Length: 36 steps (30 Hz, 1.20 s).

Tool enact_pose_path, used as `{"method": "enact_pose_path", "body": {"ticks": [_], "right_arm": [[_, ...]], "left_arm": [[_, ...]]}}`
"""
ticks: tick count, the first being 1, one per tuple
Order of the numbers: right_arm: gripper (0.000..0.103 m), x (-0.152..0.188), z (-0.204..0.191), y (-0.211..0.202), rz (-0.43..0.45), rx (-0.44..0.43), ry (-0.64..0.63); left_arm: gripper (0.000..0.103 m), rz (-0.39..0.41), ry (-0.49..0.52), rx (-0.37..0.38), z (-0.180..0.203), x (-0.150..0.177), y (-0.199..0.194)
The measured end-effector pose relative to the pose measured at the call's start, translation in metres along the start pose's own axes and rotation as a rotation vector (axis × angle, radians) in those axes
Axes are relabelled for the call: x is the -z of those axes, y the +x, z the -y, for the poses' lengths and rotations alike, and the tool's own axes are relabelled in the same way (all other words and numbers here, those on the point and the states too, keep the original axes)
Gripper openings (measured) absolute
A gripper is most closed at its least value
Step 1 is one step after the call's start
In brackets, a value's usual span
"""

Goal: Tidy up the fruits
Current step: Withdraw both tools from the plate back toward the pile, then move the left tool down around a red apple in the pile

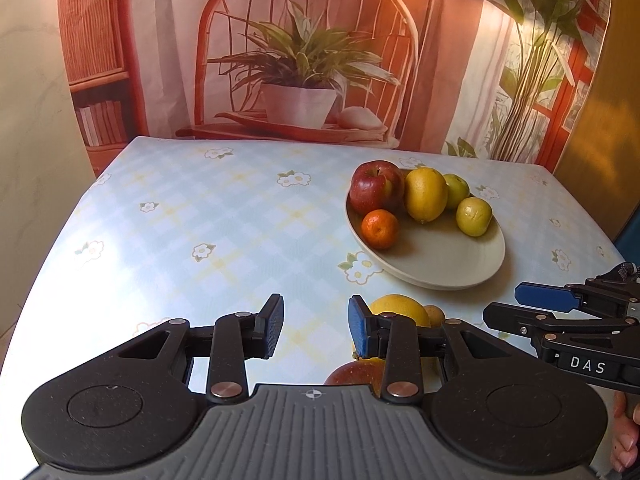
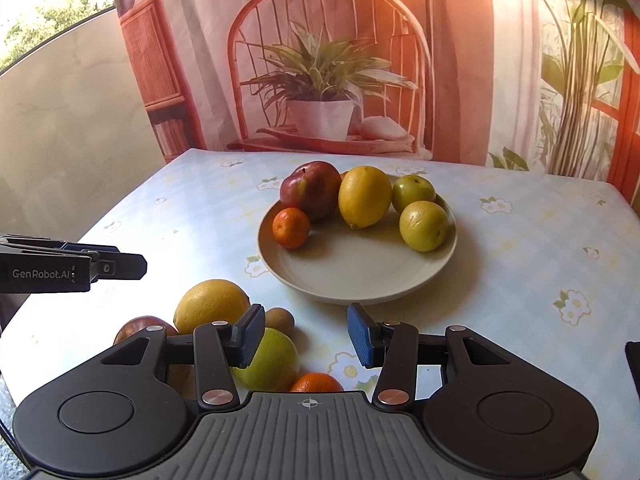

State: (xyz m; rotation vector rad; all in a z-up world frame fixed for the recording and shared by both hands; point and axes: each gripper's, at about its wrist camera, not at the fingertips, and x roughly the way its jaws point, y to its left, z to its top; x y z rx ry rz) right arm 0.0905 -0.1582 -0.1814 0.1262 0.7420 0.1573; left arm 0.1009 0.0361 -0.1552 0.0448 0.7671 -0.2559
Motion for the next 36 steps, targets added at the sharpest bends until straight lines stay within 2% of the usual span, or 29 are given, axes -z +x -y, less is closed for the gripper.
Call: {"method": "enact_pose_path", "body": {"ticks": [36], "right_arm": [[0.043,0.013,-0.008,0.001,-0.053,-0.022,-0.014]], "left_arm": [[0.037,-0.014,0.009,0.006,0.003,0.010,0.000]]}}
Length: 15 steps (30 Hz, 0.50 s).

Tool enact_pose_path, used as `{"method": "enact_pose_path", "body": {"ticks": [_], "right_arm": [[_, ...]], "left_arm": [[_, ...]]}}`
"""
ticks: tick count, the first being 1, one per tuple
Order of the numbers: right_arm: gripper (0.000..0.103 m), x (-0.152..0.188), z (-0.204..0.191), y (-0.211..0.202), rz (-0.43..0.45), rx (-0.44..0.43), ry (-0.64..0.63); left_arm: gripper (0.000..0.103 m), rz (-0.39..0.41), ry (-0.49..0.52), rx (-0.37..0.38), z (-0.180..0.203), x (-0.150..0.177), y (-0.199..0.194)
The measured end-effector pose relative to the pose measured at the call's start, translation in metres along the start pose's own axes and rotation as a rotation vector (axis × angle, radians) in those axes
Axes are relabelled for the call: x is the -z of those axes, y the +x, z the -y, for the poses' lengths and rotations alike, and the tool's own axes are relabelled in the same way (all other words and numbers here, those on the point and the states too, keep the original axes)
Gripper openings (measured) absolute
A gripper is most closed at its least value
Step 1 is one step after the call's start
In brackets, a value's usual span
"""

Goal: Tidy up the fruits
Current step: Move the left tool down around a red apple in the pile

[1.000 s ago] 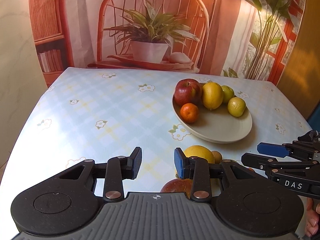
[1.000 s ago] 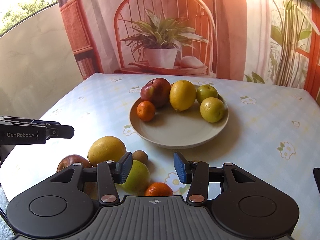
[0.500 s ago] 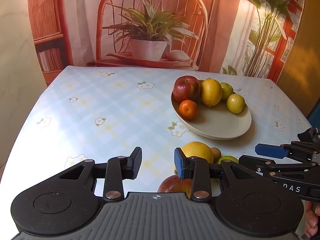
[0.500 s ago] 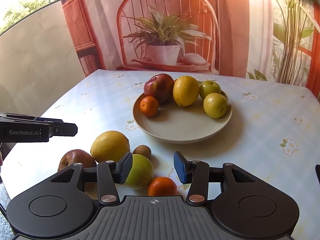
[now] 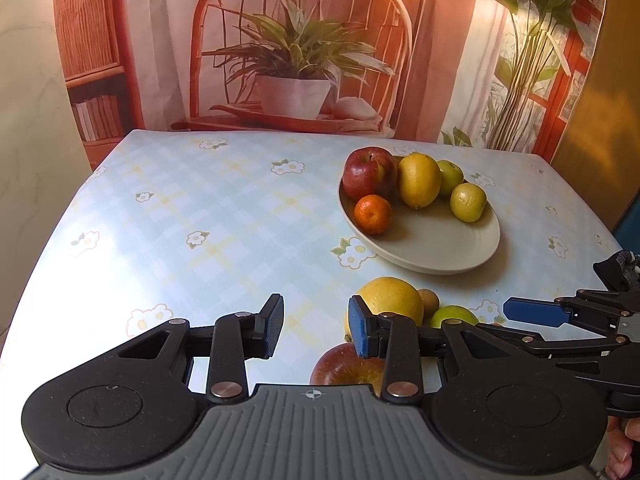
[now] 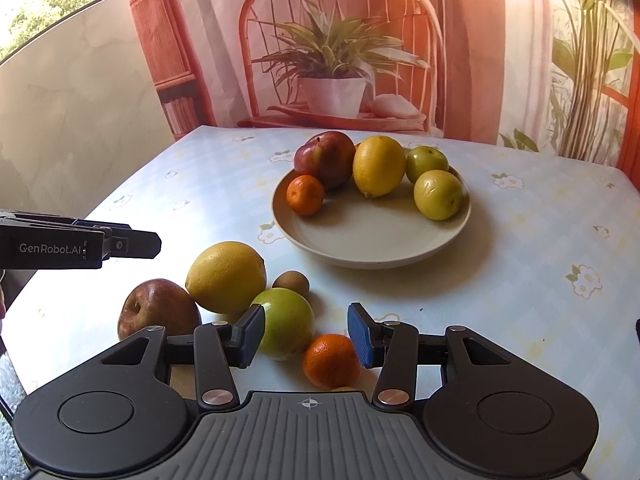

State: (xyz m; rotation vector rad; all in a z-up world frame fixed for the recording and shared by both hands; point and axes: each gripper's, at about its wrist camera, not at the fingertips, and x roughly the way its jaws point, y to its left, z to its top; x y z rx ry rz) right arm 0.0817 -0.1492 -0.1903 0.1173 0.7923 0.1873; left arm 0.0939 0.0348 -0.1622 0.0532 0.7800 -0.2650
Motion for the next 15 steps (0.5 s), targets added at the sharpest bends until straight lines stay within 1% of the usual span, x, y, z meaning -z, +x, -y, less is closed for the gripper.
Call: {"method": "enact_pose_path", "body": {"ticks": [8,15], "right_arm": [[0.043,0.000,-0.007,-0.003,-0.003,-0.015,-0.017],[0.043,0.001,-0.024,-0.003,-0.019,-0.057,-0.063]], "left_arm": [[0.037,-0.018,-0.024,0.034,-0.007,0.006,-0.005],[0.037,-0.045,-0.059,0.087,-0.022,0.016,-0.013]]}}
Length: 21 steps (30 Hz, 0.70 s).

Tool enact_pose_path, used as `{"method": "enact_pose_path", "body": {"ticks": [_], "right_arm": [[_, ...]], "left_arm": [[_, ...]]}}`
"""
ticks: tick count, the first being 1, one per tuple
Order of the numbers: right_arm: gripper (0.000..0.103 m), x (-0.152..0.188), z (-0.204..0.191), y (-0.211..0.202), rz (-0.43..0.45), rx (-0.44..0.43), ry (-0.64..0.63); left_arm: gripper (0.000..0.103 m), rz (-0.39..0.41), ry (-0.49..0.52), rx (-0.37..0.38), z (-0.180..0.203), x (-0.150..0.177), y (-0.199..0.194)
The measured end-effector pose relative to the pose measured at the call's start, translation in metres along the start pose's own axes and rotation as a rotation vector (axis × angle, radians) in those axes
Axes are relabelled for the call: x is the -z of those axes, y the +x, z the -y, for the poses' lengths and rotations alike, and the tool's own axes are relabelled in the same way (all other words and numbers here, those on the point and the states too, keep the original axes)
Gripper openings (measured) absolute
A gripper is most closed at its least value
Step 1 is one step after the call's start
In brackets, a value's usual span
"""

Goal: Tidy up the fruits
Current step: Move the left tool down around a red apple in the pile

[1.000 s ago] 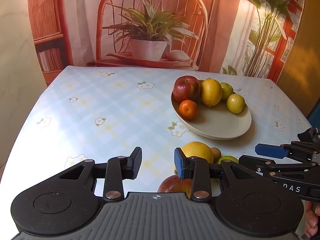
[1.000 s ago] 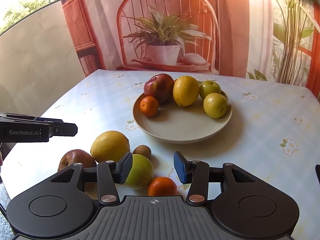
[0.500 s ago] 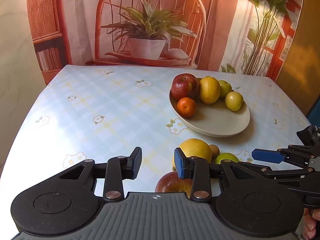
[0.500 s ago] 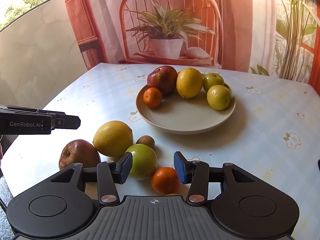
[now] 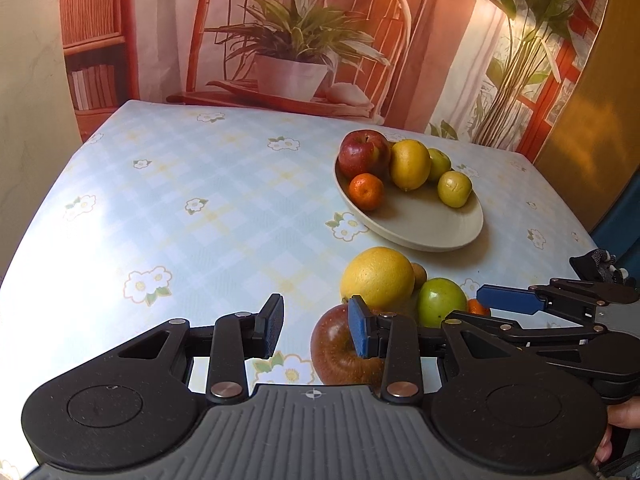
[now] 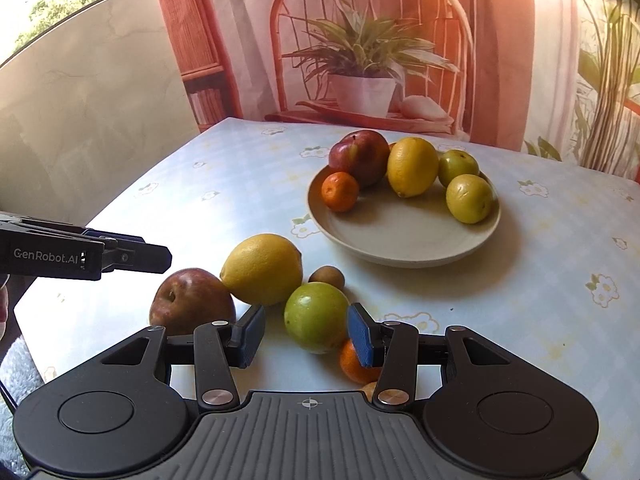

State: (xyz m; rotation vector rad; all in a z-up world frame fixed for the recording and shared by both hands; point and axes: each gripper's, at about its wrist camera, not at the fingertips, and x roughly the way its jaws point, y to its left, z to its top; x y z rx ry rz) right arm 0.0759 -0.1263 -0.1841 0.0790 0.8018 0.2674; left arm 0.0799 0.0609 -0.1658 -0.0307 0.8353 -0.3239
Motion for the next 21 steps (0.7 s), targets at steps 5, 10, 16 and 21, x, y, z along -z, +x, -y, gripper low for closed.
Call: {"method": "enact_pose_path", "body": {"ticks": [5,10,16,21], "right_arm": [[0.043,0.004,-0.019,0.002,-0.022,-0.026,-0.035],[0.043,0.007,-0.030,0.004,-0.044,-0.035,-0.053],[0.043,0.008,-0.043,0.005,-0.066,-0.039,-0.084],[0.043,0.010,-0.049,0.006,-0.078,-0.047,-0.091]], "left_arm": [[0.037,-0.014,-0.028,0.035,-0.007,0.007,0.002],[0.037,-0.026,-0.031,0.068,-0.010,0.010,0.005],[0.037,-0.031,-0.015,0.088,-0.007,0.013,0.011],[0.037,-0.024,0.003,0.097,-0.005,0.015,0.011]]}}
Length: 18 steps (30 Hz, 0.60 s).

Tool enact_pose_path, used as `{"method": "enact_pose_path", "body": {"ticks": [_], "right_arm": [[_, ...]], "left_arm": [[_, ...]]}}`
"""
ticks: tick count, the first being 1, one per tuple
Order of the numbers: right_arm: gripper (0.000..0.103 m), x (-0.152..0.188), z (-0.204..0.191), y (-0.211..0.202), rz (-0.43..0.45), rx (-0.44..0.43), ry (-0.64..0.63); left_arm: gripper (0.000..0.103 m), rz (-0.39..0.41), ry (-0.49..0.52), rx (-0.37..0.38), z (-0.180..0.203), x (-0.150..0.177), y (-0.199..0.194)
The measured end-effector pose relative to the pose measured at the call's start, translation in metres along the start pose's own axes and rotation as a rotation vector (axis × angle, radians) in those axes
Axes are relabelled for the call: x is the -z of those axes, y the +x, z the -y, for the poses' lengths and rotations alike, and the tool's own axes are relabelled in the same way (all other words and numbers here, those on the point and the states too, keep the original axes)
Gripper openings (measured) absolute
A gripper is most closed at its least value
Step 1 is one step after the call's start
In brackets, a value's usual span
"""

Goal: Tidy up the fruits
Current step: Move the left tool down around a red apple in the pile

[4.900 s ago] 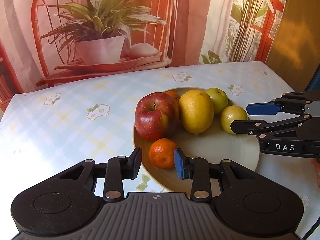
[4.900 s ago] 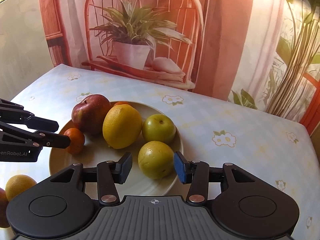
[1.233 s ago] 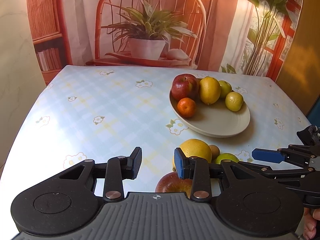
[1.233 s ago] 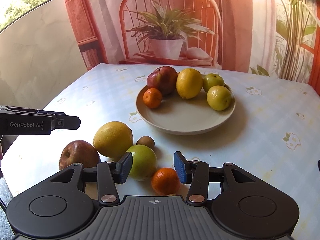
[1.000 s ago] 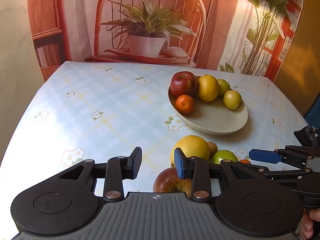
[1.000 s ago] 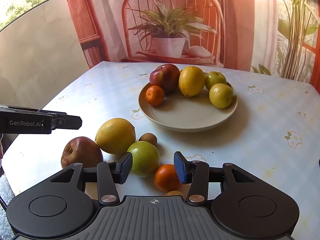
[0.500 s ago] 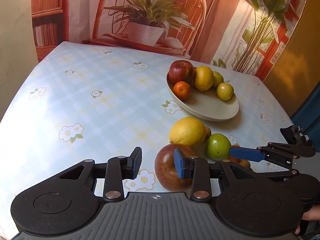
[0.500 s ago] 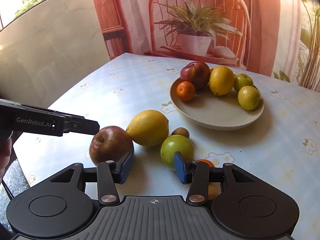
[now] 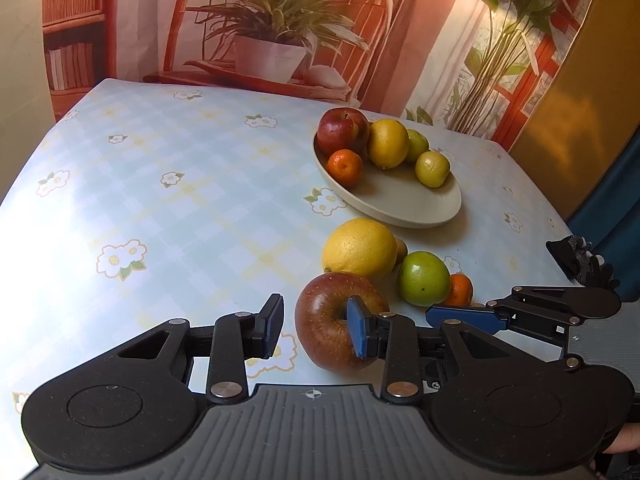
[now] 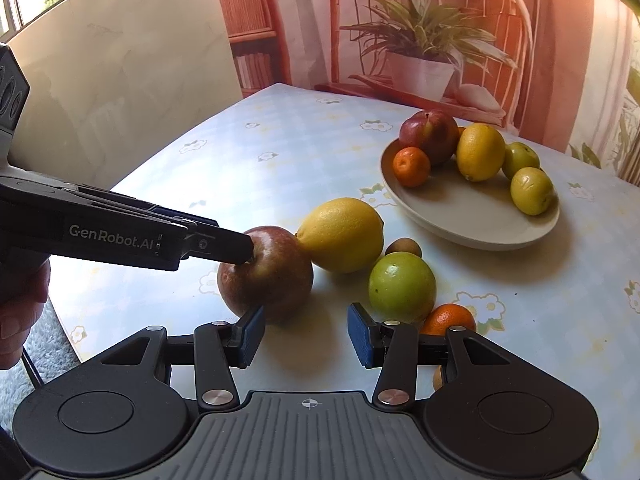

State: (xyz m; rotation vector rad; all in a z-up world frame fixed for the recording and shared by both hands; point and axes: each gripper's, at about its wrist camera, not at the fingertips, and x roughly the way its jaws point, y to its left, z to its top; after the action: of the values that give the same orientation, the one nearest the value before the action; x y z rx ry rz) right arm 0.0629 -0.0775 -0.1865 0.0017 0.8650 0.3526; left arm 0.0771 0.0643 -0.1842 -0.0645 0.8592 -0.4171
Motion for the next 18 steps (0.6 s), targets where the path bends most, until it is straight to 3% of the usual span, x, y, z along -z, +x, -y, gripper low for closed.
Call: {"method": "enact_pose_path", "body": {"ticks": [18], "right_arm": [[0.047,-0.003,-0.009,0.017,-0.031,-0.039,-0.062]], "left_arm": [[0.037,-0.011,-0.035,0.077,-0.008,0.001,0.004]]}}
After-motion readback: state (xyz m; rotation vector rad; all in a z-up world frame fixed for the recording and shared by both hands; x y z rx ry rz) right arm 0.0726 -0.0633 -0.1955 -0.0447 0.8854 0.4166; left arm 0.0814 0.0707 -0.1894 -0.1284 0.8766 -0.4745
